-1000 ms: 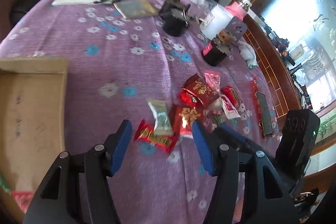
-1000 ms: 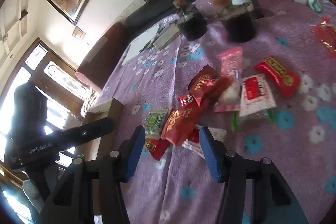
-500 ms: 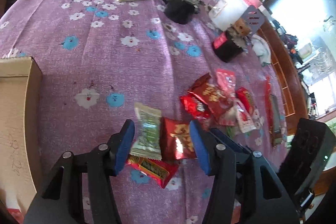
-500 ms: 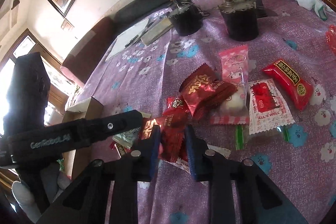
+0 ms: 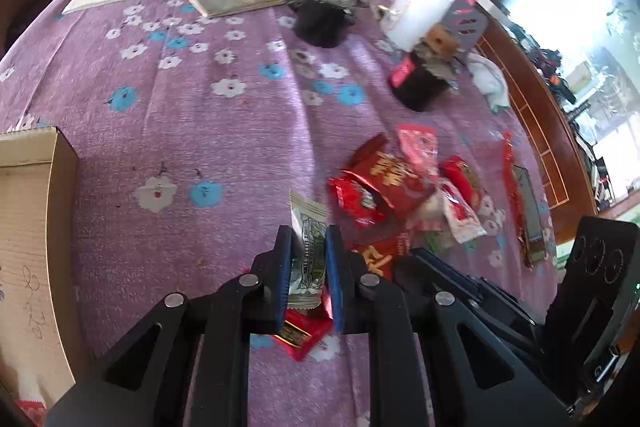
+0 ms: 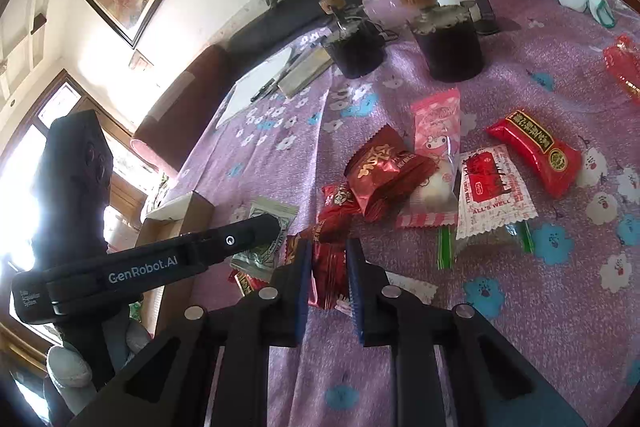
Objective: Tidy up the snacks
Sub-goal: 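Grasp the green-and-white packet with the left gripper while the right grasps a red packet, then carry both packets over the box and release them inside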
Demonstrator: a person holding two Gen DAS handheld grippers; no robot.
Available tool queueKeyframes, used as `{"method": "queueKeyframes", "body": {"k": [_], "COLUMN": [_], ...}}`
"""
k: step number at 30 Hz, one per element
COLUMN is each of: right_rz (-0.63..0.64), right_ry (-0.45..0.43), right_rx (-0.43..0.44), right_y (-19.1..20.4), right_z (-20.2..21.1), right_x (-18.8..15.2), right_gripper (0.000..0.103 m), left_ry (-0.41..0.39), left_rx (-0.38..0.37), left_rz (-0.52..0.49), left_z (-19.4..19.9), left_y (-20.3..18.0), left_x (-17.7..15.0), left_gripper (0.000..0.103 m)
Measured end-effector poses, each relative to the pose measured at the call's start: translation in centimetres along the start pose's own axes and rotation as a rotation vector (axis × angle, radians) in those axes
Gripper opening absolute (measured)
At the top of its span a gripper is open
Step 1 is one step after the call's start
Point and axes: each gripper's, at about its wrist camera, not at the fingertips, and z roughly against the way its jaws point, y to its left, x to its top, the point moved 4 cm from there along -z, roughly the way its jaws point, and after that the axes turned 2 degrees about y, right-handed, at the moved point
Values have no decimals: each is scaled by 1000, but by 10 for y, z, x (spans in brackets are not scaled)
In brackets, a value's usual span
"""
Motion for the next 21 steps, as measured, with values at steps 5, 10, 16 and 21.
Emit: {"method": "queueKeyframes", "body": {"k": [5,10,16,21], "right_rz": [19,25,30,31], "right_ry": [-22,-39,-47,-48], "right_rx": [4,17,18,24], "right_y": [7,11,12,13], "right_z": [16,35,55,72], "right_x": [-3,-10,-23,-42], "right_gripper": [17,17,17,17], "left_ry": [-19,-48,-88,-107], "left_rx": [-11,-39,-56,-62], "left_rz": [-16,-6,-5,-14], "left_z": [11,29,56,76], "left_y": [-10,-12,-17,-22], "left_x": [-8,-19,-40,-66], "left_gripper": [13,13,13,14]}}
